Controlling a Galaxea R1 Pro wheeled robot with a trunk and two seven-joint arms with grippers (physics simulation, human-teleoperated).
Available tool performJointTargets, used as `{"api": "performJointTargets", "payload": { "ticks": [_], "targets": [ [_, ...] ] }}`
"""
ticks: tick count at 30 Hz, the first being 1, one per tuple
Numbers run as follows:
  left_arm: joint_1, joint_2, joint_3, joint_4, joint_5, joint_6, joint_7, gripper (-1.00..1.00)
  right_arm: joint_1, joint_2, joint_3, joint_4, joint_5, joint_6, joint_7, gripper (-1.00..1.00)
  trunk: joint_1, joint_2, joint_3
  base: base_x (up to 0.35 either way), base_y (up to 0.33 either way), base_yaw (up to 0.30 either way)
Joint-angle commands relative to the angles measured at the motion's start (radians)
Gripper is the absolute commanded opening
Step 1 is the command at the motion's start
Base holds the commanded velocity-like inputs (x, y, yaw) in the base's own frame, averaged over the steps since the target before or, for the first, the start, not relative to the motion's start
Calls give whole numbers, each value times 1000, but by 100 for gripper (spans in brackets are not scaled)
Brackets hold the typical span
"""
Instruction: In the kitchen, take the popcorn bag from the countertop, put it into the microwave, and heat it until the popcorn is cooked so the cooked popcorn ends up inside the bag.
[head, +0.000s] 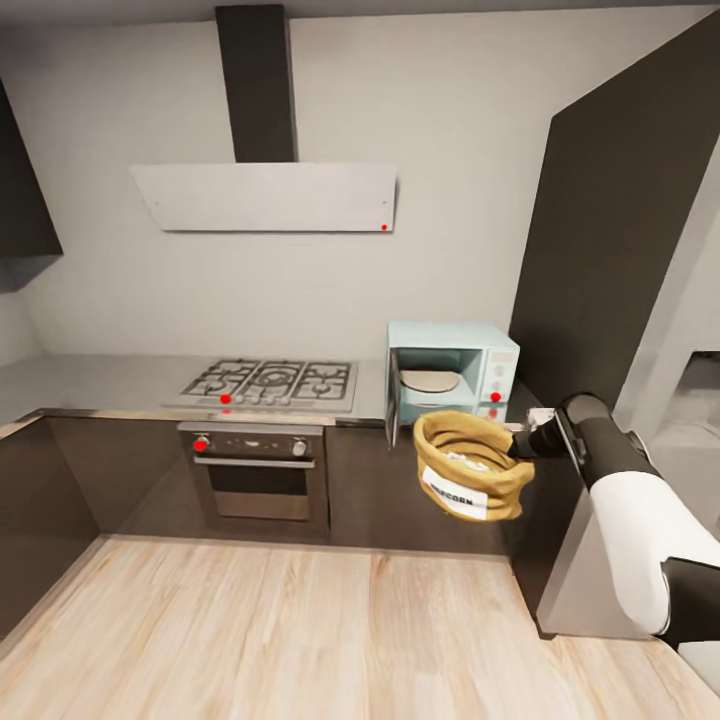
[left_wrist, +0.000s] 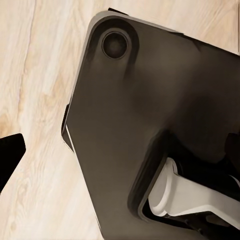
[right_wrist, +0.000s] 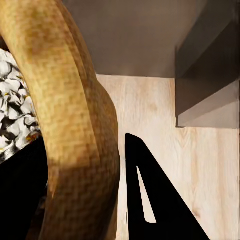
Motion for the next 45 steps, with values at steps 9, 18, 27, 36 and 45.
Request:
{"api": "performJointTargets", "payload": {
  "ticks": [9, 18, 27, 36, 45],
  "targets": [
    [0, 0, 0, 0, 5, -2, 1, 100, -2, -55, -16, -31, 5, 3, -23, -100, 1, -2, -2, 323, 0, 0],
    [0, 1, 3, 0, 4, -2, 1, 100, -2, -59, -22, -65, 5, 3, -33, -100, 1, -2, -2, 89, 0, 0],
    [0, 0, 1, 0, 7, 1, 1, 100, -2, -52, -21, -65, 5, 3, -33, -100, 1, -2, -2, 49, 0, 0],
    [0, 1, -1, 0, 8, 3, 1, 100, -2, -51, -21, -65, 5, 3, -31, -100, 1, -2, -2, 317, 0, 0],
    [0, 1, -1, 0, 8, 4, 1, 100, -2, -51, -20, -65, 6, 3, -31, -100, 1, -2, -2, 323, 0, 0]
  ]
}}
